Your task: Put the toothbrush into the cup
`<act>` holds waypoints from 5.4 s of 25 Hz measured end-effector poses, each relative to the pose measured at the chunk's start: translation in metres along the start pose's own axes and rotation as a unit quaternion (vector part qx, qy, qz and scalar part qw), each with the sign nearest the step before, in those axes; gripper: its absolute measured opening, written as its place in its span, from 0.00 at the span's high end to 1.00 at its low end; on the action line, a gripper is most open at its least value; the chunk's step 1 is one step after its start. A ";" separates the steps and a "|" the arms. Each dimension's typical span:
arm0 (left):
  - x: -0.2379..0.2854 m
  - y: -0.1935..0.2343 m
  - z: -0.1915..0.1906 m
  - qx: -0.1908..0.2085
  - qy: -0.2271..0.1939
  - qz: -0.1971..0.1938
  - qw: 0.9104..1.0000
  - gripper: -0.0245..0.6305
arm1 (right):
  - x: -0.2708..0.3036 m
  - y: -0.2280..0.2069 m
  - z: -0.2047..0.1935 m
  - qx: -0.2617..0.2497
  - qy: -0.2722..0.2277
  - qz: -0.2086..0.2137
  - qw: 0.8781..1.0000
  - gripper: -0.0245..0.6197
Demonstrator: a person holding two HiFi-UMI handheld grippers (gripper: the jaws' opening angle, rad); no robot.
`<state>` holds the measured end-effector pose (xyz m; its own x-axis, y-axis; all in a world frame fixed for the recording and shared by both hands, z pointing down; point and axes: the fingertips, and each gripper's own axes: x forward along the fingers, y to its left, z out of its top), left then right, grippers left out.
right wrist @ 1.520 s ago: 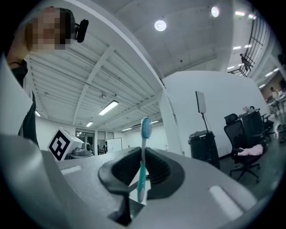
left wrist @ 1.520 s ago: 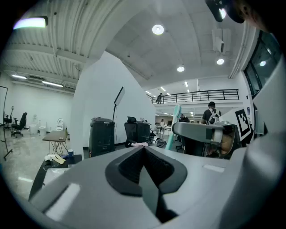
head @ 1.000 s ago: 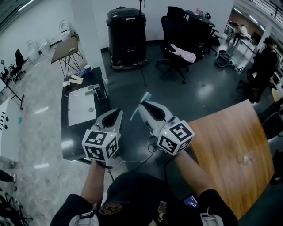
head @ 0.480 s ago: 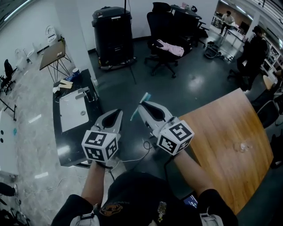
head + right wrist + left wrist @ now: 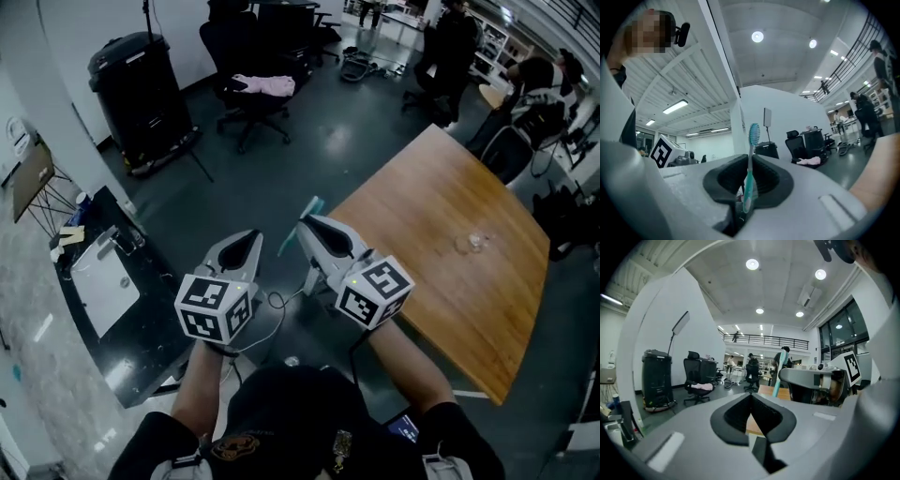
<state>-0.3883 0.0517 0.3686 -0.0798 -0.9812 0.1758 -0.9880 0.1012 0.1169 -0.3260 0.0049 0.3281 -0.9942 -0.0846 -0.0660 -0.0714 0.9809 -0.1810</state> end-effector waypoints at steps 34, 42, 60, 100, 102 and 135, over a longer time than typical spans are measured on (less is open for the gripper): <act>0.130 -0.353 -0.028 0.072 0.067 -0.459 0.883 0.95 | -0.344 -0.120 0.025 0.002 -0.060 -0.445 0.893 0.91; 0.173 -0.396 -0.034 0.082 0.077 -0.446 0.888 0.95 | -0.378 -0.180 0.029 0.015 -0.074 -0.430 0.900 0.91; 0.297 -0.496 -0.038 0.090 0.094 -0.355 0.926 0.95 | -0.454 -0.340 0.060 0.044 -0.089 -0.359 0.928 0.91; 0.570 -0.553 -0.142 0.053 0.221 -0.435 0.871 0.95 | -0.510 -0.651 -0.059 0.101 0.022 -0.549 0.829 0.91; 0.572 -0.553 -0.146 0.052 0.225 -0.433 0.871 0.95 | -0.509 -0.653 -0.064 0.099 0.033 -0.550 0.828 0.91; 0.475 -0.553 -0.102 0.073 0.163 -0.413 0.893 0.95 | -0.524 -0.539 -0.008 0.064 -0.013 -0.506 0.860 0.96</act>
<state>0.1341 -0.4535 0.4869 0.7042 -0.6080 0.3667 -0.6999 -0.6813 0.2144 0.2329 -0.4779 0.4683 -0.4253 -0.8895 0.1669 -0.8883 0.3749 -0.2653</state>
